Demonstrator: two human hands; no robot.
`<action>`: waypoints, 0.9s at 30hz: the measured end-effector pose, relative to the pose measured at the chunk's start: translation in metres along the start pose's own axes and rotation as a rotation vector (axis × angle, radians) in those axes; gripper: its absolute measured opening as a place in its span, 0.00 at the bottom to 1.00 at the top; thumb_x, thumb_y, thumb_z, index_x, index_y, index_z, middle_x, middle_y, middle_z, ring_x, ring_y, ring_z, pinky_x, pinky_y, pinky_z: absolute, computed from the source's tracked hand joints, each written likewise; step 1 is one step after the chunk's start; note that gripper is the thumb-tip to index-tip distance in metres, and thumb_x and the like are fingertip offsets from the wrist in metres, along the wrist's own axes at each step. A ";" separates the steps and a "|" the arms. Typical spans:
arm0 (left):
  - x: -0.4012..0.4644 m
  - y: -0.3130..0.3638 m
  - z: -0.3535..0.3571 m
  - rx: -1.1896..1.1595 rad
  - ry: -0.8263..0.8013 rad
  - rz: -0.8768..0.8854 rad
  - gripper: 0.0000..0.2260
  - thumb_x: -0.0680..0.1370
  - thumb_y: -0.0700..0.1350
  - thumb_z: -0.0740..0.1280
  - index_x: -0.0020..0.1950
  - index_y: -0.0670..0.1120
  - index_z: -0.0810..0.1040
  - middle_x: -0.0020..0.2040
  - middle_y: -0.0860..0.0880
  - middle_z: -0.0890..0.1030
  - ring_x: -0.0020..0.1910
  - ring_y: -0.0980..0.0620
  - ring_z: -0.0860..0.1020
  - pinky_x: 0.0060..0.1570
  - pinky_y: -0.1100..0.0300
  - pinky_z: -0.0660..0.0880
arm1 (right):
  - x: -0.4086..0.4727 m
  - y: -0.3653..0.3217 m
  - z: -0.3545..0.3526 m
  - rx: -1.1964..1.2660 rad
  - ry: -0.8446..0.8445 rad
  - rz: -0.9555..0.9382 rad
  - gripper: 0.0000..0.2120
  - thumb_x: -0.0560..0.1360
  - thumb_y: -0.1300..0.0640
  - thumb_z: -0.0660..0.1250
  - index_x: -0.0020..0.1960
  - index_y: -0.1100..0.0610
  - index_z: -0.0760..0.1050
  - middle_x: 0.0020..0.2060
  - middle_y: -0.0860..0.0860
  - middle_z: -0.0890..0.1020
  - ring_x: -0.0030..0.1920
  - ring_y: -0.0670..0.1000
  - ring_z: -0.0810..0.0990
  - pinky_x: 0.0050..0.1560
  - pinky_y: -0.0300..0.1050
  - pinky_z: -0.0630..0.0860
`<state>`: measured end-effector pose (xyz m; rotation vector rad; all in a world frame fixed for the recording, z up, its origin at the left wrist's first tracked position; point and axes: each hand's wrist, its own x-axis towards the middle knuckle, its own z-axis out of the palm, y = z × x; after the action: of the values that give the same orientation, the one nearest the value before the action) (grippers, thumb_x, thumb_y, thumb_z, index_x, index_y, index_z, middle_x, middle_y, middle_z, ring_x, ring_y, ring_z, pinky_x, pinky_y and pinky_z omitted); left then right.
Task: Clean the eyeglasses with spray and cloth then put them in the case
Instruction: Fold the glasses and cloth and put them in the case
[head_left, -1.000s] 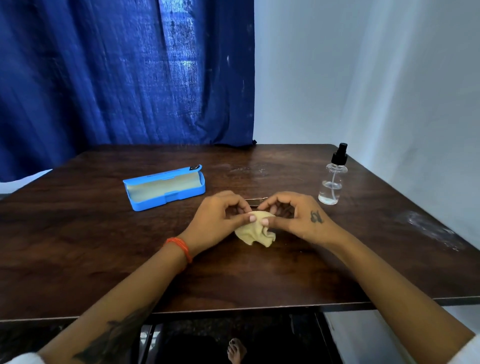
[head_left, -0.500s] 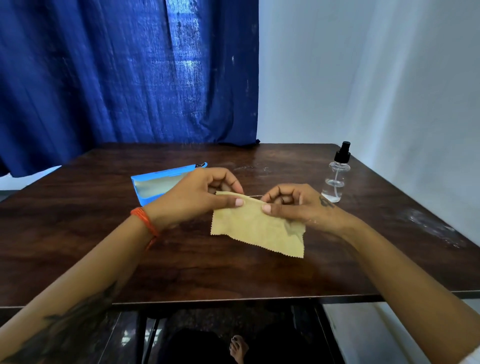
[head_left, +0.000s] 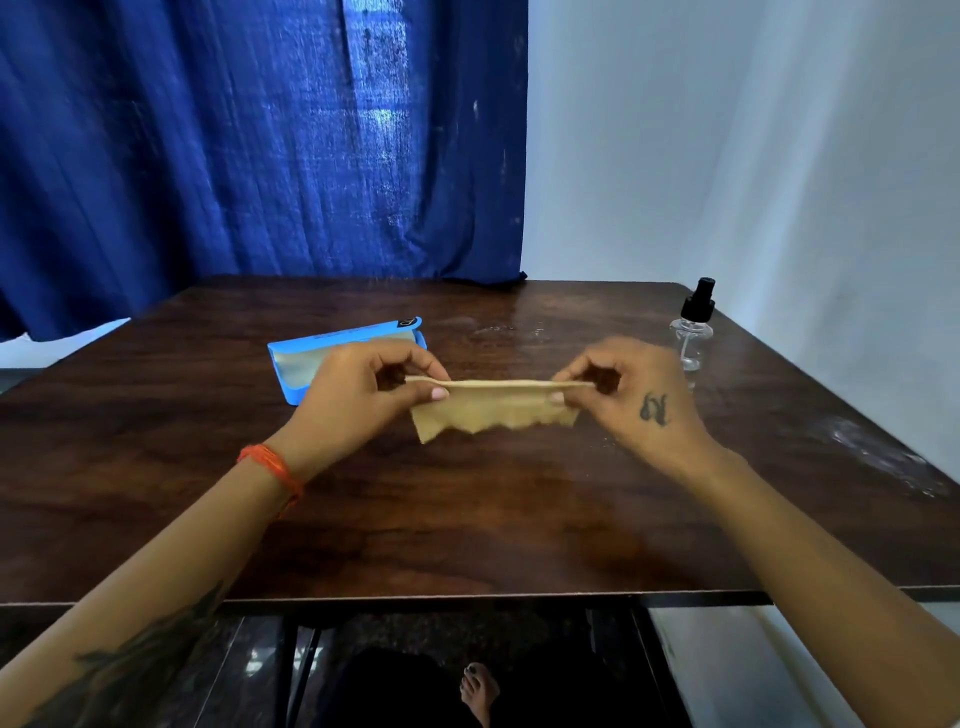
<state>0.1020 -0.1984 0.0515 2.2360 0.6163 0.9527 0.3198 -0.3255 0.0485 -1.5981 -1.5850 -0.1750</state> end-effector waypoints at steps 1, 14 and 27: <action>-0.001 0.001 -0.002 0.057 0.040 0.092 0.06 0.69 0.39 0.73 0.39 0.50 0.82 0.38 0.50 0.83 0.40 0.51 0.79 0.46 0.56 0.75 | 0.000 -0.001 0.001 -0.070 0.072 -0.116 0.06 0.65 0.64 0.75 0.38 0.55 0.83 0.33 0.45 0.82 0.35 0.41 0.77 0.38 0.29 0.70; -0.030 -0.024 0.007 0.026 -0.217 -0.027 0.07 0.69 0.40 0.74 0.43 0.51 0.83 0.36 0.54 0.83 0.34 0.60 0.78 0.35 0.69 0.73 | -0.034 0.012 0.006 0.061 -0.298 0.097 0.07 0.70 0.61 0.72 0.44 0.50 0.83 0.34 0.37 0.81 0.37 0.37 0.79 0.40 0.31 0.73; -0.007 -0.035 0.014 0.445 -0.397 -0.074 0.14 0.72 0.54 0.68 0.56 0.52 0.77 0.51 0.51 0.76 0.48 0.56 0.73 0.49 0.64 0.70 | -0.012 0.003 0.014 -0.097 -0.483 0.377 0.13 0.68 0.52 0.74 0.51 0.53 0.81 0.41 0.47 0.82 0.43 0.45 0.79 0.46 0.37 0.72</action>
<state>0.1018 -0.1835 0.0165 2.6685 0.7735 0.3312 0.3136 -0.3249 0.0309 -2.0920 -1.5995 0.3679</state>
